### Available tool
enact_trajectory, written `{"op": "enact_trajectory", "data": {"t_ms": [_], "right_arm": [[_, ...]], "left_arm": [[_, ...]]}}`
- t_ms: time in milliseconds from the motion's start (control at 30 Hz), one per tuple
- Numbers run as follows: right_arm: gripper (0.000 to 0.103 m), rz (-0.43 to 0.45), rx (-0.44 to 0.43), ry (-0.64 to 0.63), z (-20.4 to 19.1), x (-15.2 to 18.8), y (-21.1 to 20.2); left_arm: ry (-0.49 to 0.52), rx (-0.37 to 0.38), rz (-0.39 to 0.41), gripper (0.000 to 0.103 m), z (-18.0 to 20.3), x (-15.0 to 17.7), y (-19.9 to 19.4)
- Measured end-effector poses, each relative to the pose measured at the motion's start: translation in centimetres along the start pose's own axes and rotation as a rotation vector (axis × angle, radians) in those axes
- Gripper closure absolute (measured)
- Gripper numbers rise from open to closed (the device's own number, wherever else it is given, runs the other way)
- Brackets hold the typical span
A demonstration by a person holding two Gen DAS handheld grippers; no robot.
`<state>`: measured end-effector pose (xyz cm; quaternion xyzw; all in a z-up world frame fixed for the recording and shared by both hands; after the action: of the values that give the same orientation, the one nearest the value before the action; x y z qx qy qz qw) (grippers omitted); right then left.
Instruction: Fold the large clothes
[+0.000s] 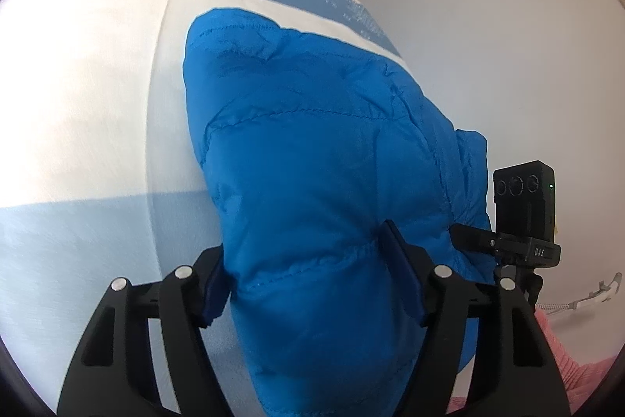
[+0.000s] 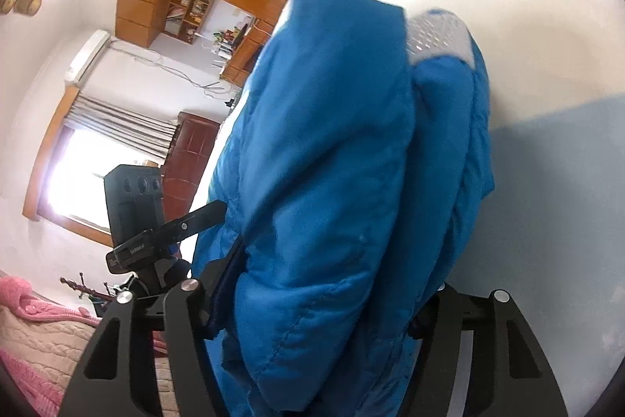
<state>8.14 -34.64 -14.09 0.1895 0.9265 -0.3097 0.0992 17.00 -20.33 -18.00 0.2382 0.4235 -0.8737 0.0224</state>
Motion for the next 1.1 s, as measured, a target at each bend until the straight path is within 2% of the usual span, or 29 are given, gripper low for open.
{"op": "enact_trajectory", "data": {"t_ms": [300,667,933,967,1100], "right_arm": [[0.038,0.007,-0.027,-0.119,-3.8,-2.8,0.9],[0.038,-0.028,-0.074,-0.221,-6.2,-8.8,6.3],[0.038,-0.083,-0.099,-0.222,-5.8,-11.6,10.3],[0.038,-0.091,-0.101,-0.219,-5.5,-12.0,10.8],[0.038,-0.122,-0.099,-0.205,-5.4,-12.8,13.3]], "left_arm": [[0.011,-0.025,0.097,0.034,-0.7,-2.3,-4.1],[-0.015,-0.105,0.205,0.034,-5.0,-7.7,-6.9],[-0.058,-0.164,0.228,0.034,-8.5,-10.9,-6.3],[-0.060,-0.168,0.228,0.034,-9.2,-9.9,-7.2],[-0.090,-0.183,0.218,0.034,-11.2,-10.6,-6.5]]}}
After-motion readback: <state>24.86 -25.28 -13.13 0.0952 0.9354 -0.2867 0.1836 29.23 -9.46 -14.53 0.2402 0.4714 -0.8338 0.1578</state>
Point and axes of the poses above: each gripper's, at about its wrist camera, not at the fingertips, and y roughly the way its jaws point, z to its right, x to its underside, the point moved 8 cm from there along y, roughly the way its jaws point, and after that the axes turned 1 degree about -x, right-handed, at the moved point
